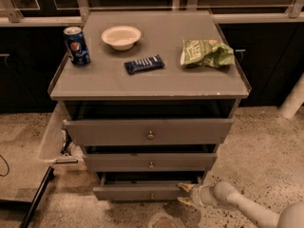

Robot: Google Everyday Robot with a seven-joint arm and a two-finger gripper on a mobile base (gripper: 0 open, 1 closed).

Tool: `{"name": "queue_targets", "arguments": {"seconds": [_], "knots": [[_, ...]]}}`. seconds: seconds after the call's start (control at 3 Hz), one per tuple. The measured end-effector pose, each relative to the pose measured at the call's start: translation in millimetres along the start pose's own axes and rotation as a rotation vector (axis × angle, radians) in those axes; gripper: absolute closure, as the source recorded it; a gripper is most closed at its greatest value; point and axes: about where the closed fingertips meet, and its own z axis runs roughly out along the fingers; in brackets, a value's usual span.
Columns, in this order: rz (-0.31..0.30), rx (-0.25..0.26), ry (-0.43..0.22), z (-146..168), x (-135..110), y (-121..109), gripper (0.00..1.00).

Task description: Open bottom drawer

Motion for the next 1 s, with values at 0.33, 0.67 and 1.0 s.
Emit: {"name": "queue_targets", "arguments": {"seconds": [0.33, 0.67, 1.0], "knots": [[0.002, 0.002, -0.011, -13, -1, 17, 0.87], [-0.002, -0.004, -0.017, -21, -2, 31, 1.0], [-0.001, -0.004, -0.017, -21, -3, 31, 0.81]]}}
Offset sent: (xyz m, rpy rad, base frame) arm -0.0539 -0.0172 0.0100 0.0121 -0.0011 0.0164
